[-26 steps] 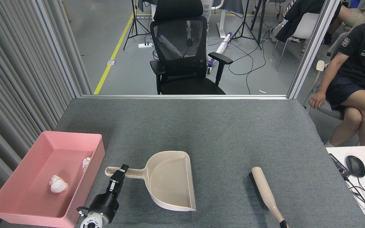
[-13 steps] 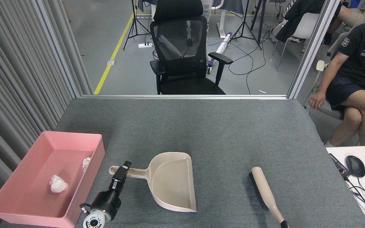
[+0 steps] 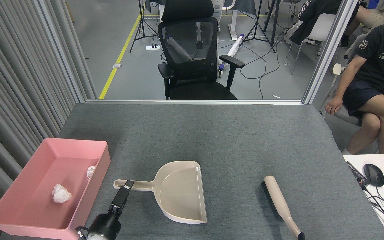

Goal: Sweep and dump garbage into bin
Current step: 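Release the dustpan handle and withdraw the left gripper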

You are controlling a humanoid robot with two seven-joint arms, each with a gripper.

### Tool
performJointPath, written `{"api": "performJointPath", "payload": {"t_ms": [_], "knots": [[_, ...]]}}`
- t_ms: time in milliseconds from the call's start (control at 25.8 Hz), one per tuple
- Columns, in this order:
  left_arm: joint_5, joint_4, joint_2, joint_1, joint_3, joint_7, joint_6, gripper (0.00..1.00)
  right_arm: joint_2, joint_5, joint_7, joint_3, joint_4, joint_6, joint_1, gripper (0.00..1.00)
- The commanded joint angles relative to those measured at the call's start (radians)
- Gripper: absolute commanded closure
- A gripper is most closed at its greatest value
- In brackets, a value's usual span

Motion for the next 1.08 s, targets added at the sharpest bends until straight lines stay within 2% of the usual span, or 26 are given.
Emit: {"api": "performJointPath", "payload": {"t_ms": [0,271,387,620,736,930,1046], "knots": [[0.001,-0.094,0.011,0.077,-0.01,-0.003,0.006,0.02,-0.001,0.0,0.0,0.0,0.0,-0.007,0.0,0.03],[-0.002,-0.23,0.029,0.186,-0.031,-0.004,0.036,0.02,-0.005,0.001,0.018,0.001,-0.032,-0.012,-0.006,0.03],[-0.002,-0.284,0.04,0.246,-0.054,-0.004,0.029,0.02,-0.034,0.003,0.054,0.003,-0.041,-0.009,-0.006,0.03],[-0.004,-0.393,0.069,0.315,-0.059,-0.006,0.036,0.02,-0.107,0.008,0.055,0.003,-0.123,-0.01,-0.005,0.03],[-0.013,-0.447,0.085,0.341,-0.059,-0.006,0.039,0.02,-0.128,0.014,0.057,0.004,-0.127,-0.01,-0.006,0.03],[-0.162,-0.525,0.092,0.355,-0.056,-0.006,0.02,0.02,-0.136,0.072,0.057,0.004,-0.132,-0.01,-0.006,0.03],[-0.243,-0.525,0.091,0.348,-0.054,-0.004,-0.023,0.02,-0.136,0.12,0.061,0.004,-0.132,-0.01,-0.018,0.03]]}}
